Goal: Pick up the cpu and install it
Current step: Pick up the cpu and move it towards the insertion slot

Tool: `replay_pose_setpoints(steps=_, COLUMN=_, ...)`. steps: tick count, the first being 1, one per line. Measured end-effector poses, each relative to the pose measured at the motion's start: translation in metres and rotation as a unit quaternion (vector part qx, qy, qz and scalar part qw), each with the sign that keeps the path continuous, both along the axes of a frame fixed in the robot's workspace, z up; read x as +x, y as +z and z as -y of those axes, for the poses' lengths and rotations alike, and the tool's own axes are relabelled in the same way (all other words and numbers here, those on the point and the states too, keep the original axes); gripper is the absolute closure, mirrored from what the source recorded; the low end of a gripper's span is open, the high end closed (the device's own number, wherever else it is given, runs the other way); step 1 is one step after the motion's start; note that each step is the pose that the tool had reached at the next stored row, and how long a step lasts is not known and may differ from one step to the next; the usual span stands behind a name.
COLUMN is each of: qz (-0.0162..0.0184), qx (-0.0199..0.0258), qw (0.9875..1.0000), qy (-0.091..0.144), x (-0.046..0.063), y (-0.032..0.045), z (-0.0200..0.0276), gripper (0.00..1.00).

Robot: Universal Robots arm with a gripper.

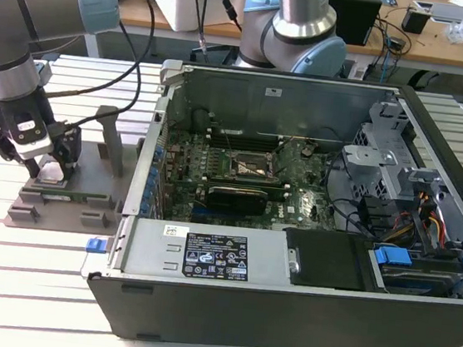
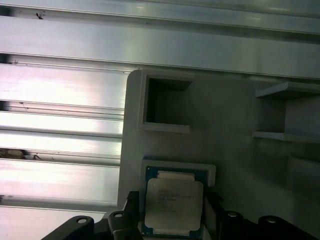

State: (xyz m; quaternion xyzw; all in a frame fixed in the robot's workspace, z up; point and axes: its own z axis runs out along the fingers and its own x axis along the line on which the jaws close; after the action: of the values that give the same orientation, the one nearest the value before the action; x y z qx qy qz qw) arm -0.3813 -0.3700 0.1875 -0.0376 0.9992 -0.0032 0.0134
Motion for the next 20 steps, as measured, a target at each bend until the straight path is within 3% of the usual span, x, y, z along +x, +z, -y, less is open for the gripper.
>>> replay_pose_setpoints(steps=5, qz=0.0000, qx=0.0000, qw=1.0000, qy=0.000, x=0.0001, y=-0.0002, z=0.0000, gripper=0.39)
replay_pose_setpoints(steps=8, qz=0.0000, qx=0.0000, qw=1.0000, qy=0.000, x=0.0000, y=-0.0003, z=0.0000, gripper=0.27)
replay_pose_setpoints(steps=10, qz=0.0000, qx=0.0010, qw=1.0000, qy=0.000, x=0.0000, y=-0.0004, z=-0.0002, gripper=0.27)
replay_pose_setpoints(steps=13, qz=0.0000, qx=0.0070, qw=1.0000, qy=0.000, x=0.0000, y=-0.0004, z=-0.0002, gripper=0.27)
replay_pose_setpoints(steps=19, qz=0.0000, qx=0.0074, qw=1.0000, qy=0.000, x=0.0000, y=-0.0004, z=-0.0002, gripper=0.27)
replay_pose_setpoints(steps=20, qz=0.0000, qx=0.0073, qw=1.0000, qy=0.000, x=0.0000, y=-0.0004, z=-0.0002, gripper=0.35)
